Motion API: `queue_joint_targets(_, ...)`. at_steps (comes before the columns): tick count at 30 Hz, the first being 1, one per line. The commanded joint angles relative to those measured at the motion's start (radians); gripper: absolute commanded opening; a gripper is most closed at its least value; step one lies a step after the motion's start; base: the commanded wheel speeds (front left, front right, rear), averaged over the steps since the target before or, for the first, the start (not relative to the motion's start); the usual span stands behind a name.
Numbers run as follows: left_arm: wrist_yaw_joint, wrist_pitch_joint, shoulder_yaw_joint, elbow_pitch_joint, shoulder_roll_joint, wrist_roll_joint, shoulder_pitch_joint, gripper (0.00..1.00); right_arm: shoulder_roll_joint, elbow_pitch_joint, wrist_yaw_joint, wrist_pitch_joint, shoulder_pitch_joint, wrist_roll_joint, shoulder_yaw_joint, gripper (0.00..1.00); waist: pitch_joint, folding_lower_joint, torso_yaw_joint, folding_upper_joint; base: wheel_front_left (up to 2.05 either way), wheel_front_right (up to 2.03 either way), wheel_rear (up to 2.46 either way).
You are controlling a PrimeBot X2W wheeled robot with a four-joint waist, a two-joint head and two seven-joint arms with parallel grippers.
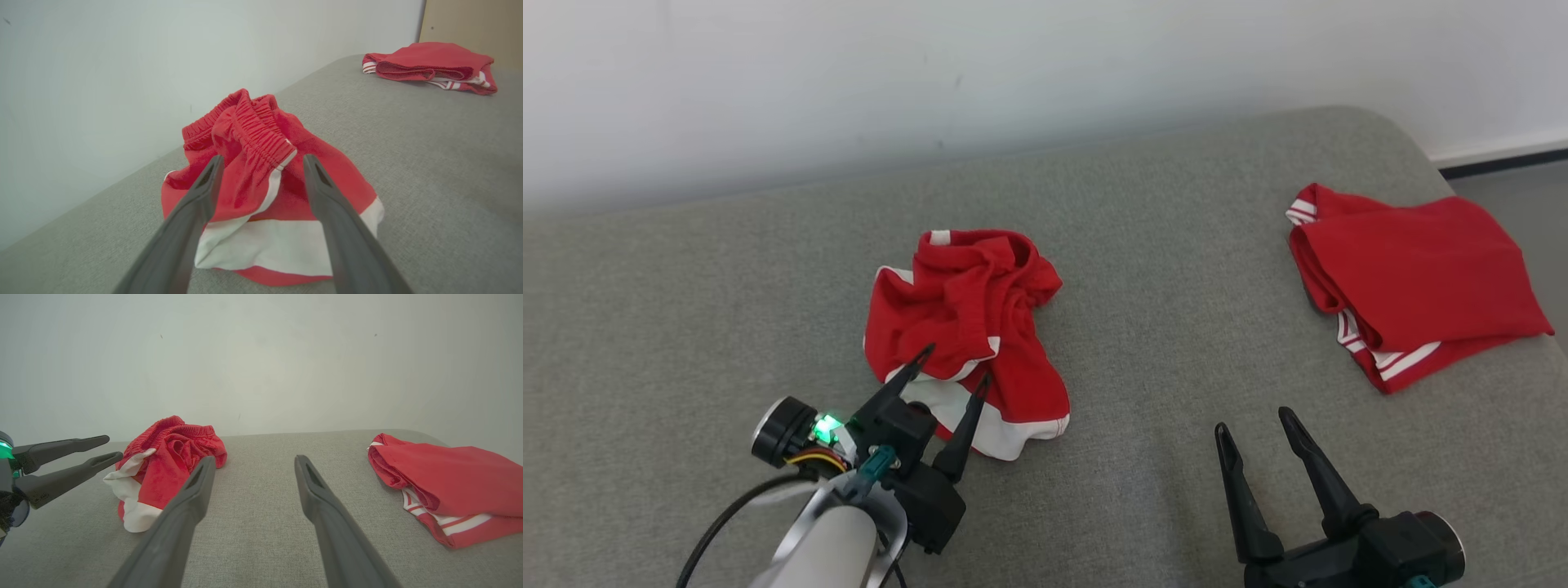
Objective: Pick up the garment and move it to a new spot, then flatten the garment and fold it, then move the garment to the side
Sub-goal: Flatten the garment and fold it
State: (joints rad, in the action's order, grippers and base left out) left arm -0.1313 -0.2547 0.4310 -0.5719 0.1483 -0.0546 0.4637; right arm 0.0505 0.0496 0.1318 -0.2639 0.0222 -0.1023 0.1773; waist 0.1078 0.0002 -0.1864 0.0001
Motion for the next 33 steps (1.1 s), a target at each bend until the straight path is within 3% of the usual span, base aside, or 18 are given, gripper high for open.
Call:
queue_joint_targets(1, 0.005, 0.004, 0.002, -0.021, 0.0, 0.005, 0.018, 1.0, 0.0, -0.003, -0.003, -0.001, -0.01, 0.003, -0.001, 1.0, 0.042, -0.0002, -0.026, -0.0001, 0.0, 0.0, 0.0)
queue_joint_targets(10, 0.002, 0.052, 0.037, -0.165, -0.016, -0.025, 0.14, 1.0, -0.001, -0.011, -0.003, -0.001, -0.037, -0.02, 0.006, 1.0, 0.078, -0.0002, -0.052, -0.0001, 0.0, 0.0, 0.0)
queue_joint_targets(11, 0.002, 0.048, 0.027, -0.173, -0.026, -0.045, 0.144, 0.68, -0.001, -0.011, -0.003, -0.001, -0.038, -0.021, 0.008, 1.0, 0.08, -0.0002, -0.055, -0.0001, 0.0, 0.0, 0.0)
queue_joint_targets(12, 0.002, 0.045, 0.026, -0.181, -0.032, -0.053, 0.151, 0.0, 0.0, -0.011, -0.003, -0.001, -0.039, -0.022, 0.01, 1.0, 0.081, -0.0002, -0.057, -0.0001, 0.0, 0.0, 0.0)
queue_joint_targets(18, 0.001, 0.06, 0.039, -0.158, -0.066, -0.255, 0.169, 0.0, 0.0, -0.006, -0.003, -0.001, -0.031, -0.034, 0.003, 1.0, 0.065, -0.0002, -0.066, -0.0001, 0.0, 0.0, 0.0)
queue_joint_targets(23, 0.001, 0.144, 0.056, -0.024, -0.083, -0.524, 0.182, 0.0, 0.0, 0.002, -0.003, -0.001, -0.023, -0.043, 0.004, 1.0, 0.031, -0.0002, -0.072, -0.0001, 0.0, 0.0, 0.0)
queue_joint_targets(29, 0.003, 0.234, 0.006, 0.14, -0.097, -0.839, 0.231, 0.0, 0.0, 0.019, -0.003, -0.001, -0.012, -0.059, 0.015, 1.0, -0.021, -0.0002, -0.091, -0.0001, 0.0, 0.0, 0.0)
queue_joint_targets(33, 0.079, 0.2, 0.046, 0.257, -0.099, -1.097, 0.297, 0.0, 0.0, 0.032, -0.003, -0.001, -0.003, -0.058, 0.02, 1.0, -0.049, -0.0002, -0.107, -0.0001, 0.0, 0.0, 0.0)
